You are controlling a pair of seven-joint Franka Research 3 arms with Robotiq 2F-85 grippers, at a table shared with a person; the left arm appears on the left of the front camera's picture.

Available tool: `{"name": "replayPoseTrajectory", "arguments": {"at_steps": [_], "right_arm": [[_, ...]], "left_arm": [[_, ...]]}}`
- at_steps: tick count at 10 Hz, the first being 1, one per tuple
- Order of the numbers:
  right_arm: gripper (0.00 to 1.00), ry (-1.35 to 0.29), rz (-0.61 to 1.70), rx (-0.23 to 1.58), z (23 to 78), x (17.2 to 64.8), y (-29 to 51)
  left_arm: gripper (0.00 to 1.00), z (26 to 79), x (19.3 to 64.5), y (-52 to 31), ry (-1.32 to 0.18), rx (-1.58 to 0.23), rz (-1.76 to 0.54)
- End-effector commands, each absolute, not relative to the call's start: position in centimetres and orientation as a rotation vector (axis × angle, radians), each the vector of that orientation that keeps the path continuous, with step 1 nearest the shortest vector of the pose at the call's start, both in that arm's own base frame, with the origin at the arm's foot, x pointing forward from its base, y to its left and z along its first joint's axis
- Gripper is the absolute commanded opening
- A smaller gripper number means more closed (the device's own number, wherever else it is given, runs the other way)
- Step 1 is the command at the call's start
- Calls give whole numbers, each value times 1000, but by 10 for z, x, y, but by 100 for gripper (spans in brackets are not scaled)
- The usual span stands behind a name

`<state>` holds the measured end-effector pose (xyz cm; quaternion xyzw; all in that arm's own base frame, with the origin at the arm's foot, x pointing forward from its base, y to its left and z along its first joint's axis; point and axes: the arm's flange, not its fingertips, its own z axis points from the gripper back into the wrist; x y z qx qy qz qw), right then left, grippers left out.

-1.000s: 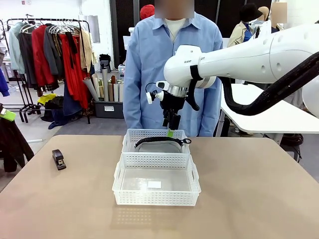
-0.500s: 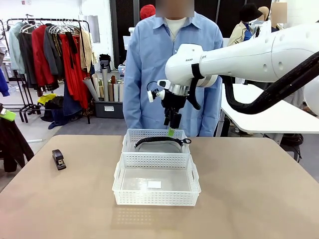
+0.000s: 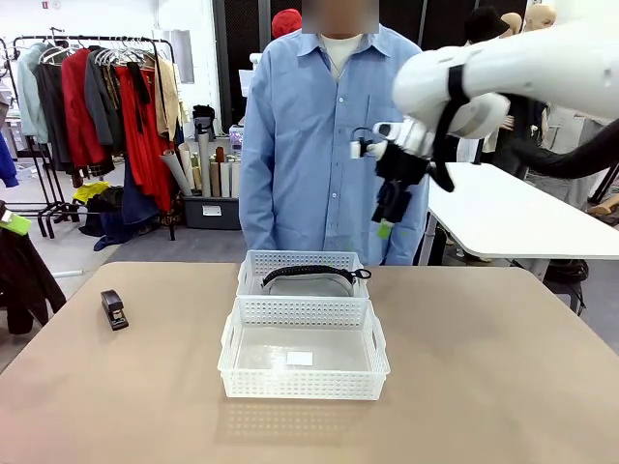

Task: Distribute items into two baskets.
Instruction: Pick up the Stapler that the person points to.

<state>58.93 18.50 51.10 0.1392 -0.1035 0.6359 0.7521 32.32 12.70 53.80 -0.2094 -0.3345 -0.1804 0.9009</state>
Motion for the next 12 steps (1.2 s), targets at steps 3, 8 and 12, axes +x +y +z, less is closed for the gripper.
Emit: {"name": "replayPoseTrajectory", "arguments": {"at_steps": [3,8,12], "right_arm": [[100,-258,1230,327,530,506,104],[100,-379,894,556,540,401,27],[100,-371,747,751,512,362,-50]], "left_arm": [[100,539,322,127,-695,-437,-375],[100,539,322,127,-695,-437,-375],[100,539,322,127,-695,-437,-375]]}}
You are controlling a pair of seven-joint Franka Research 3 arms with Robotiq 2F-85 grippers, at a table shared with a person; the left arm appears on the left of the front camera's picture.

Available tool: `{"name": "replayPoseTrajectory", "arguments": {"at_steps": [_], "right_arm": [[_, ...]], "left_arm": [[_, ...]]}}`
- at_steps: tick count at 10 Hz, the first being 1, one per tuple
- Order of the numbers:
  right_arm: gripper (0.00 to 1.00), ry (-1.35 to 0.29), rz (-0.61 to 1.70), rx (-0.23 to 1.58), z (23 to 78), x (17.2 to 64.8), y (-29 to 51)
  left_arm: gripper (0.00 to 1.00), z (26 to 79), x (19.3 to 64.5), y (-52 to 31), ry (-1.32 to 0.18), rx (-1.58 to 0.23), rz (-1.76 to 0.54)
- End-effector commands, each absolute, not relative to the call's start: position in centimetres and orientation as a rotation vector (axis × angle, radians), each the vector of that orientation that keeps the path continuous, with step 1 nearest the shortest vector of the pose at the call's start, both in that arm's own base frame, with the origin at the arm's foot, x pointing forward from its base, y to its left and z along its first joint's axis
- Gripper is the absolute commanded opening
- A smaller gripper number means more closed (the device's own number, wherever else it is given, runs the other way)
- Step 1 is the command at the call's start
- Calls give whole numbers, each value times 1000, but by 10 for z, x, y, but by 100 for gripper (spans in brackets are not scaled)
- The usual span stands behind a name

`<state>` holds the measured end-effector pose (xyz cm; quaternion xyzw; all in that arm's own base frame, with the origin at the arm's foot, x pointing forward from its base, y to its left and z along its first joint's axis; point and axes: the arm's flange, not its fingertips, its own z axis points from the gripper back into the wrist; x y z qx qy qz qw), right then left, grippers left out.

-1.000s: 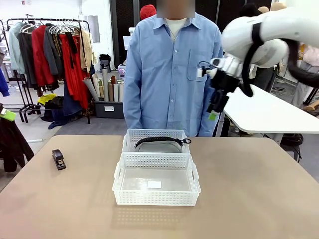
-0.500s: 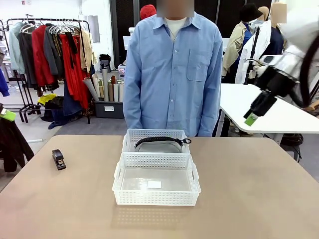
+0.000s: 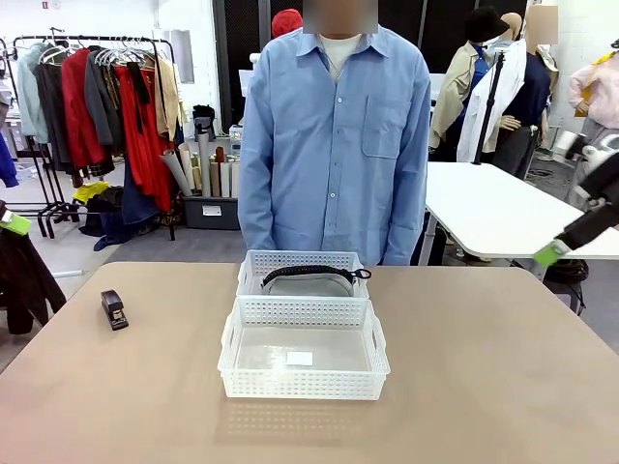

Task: Distribute items into two baskets.
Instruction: Pick up the Stapler that the person points to.

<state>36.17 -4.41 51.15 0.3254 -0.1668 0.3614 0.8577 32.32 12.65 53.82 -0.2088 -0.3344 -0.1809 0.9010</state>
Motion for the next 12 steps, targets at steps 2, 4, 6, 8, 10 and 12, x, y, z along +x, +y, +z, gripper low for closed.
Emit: {"name": "replayPoseTrajectory", "arguments": {"at_steps": [2,4,6,8,10,12], "right_arm": [[100,-373,680,835,495,351,-80],[100,-397,638,852,485,343,-92],[100,-388,635,831,486,342,-91],[100,-361,628,826,487,342,-99],[100,-361,628,826,487,342,-99],[100,-361,628,826,487,342,-99]], "left_arm": [[100,539,322,127,-695,-437,-375],[100,539,322,127,-695,-437,-375],[100,539,322,127,-695,-437,-375],[100,539,322,127,-695,-437,-375],[100,539,322,127,-695,-437,-375],[100,539,322,127,-695,-437,-375]]}}
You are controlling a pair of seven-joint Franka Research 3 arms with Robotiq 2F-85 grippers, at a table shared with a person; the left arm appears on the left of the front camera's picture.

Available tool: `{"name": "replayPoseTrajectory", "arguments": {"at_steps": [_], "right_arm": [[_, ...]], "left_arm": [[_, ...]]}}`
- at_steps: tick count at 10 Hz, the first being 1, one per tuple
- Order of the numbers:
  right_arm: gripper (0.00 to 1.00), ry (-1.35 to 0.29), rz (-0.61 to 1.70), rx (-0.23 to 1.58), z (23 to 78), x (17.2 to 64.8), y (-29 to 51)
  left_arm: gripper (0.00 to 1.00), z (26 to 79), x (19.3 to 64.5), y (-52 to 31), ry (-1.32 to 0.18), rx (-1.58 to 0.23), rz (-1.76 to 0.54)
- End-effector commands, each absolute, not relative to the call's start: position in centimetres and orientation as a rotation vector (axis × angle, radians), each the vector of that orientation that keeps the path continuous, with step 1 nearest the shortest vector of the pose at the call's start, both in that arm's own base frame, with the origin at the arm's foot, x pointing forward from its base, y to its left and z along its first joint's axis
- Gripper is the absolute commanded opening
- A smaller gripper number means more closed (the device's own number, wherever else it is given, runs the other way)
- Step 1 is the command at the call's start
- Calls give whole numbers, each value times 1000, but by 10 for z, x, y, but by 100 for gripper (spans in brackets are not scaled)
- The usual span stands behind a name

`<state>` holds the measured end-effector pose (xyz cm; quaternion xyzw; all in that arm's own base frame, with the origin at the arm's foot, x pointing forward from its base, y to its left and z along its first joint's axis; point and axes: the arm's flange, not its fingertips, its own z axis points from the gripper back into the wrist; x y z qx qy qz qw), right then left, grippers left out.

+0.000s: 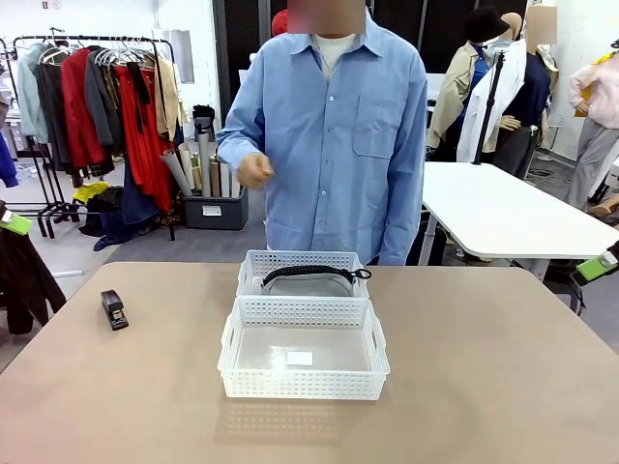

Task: Distribute items into two baskets.
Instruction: Pick up the Stapler that the person points to.

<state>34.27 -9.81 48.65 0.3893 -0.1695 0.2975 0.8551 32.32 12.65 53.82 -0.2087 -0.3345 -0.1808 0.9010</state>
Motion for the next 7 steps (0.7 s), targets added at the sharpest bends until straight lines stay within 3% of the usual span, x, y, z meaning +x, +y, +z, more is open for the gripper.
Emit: {"name": "replayPoseTrajectory", "arguments": {"at_steps": [1,7], "right_arm": [[100,-361,628,826,487,342,-99],[100,-361,628,826,487,342,-99]], "left_arm": [[100,539,322,127,-695,-437,-375],[100,539,322,127,-695,-437,-375]]}}
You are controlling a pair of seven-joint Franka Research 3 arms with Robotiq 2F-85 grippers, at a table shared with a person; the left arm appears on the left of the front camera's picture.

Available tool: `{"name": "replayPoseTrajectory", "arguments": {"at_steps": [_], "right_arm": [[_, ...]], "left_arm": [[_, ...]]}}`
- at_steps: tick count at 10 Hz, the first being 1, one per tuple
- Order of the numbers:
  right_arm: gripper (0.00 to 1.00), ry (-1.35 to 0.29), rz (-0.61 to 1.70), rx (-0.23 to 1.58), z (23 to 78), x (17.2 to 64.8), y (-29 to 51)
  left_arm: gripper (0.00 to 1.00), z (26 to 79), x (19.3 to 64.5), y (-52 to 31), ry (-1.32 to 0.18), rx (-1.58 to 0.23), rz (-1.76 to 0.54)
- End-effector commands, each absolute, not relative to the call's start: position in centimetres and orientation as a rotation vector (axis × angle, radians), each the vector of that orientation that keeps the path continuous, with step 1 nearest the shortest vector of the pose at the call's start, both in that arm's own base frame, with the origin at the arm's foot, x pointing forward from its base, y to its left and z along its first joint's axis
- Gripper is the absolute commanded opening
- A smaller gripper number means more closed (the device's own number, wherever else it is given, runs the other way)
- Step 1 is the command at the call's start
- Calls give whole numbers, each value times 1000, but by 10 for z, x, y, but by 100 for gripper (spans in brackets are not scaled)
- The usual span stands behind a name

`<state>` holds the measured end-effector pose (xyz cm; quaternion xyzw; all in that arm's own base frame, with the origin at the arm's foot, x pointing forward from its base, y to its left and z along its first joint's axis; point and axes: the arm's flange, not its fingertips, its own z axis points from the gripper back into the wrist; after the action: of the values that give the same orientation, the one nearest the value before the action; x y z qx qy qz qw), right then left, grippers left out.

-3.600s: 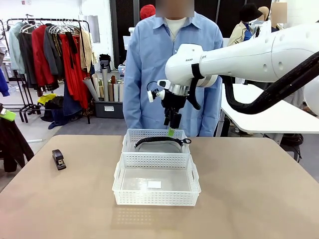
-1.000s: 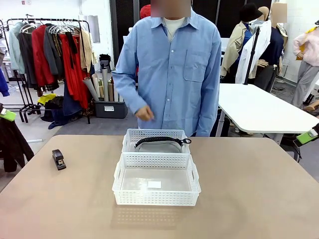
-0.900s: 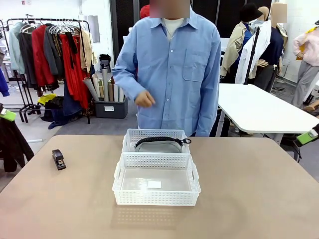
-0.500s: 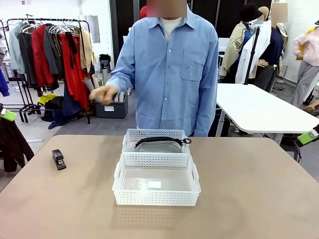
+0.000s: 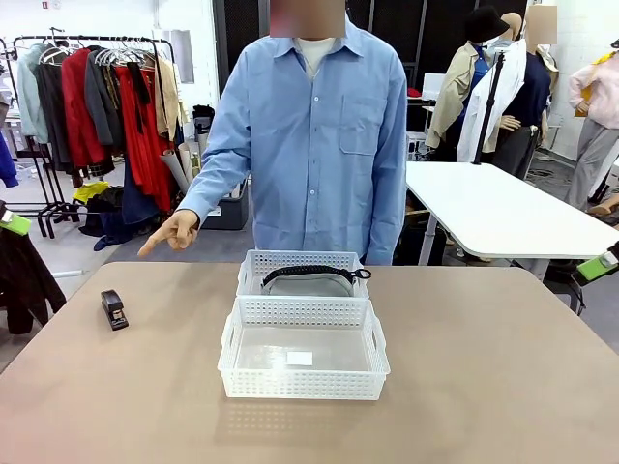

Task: Distribute items into two baskets.
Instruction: Pick up the Stapler that the person points to.

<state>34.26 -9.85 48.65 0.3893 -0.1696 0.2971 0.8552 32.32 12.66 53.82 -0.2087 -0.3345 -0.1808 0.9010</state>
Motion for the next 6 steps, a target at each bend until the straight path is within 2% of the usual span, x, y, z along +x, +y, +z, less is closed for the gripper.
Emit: {"name": "replayPoseTrajectory", "arguments": {"at_steps": [1,6], "right_arm": [[100,-361,628,826,487,342,-99],[100,-361,628,826,487,342,-99]], "left_arm": [[100,539,322,127,-695,-437,-375],[100,541,328,124,-674,-433,-356]]}}
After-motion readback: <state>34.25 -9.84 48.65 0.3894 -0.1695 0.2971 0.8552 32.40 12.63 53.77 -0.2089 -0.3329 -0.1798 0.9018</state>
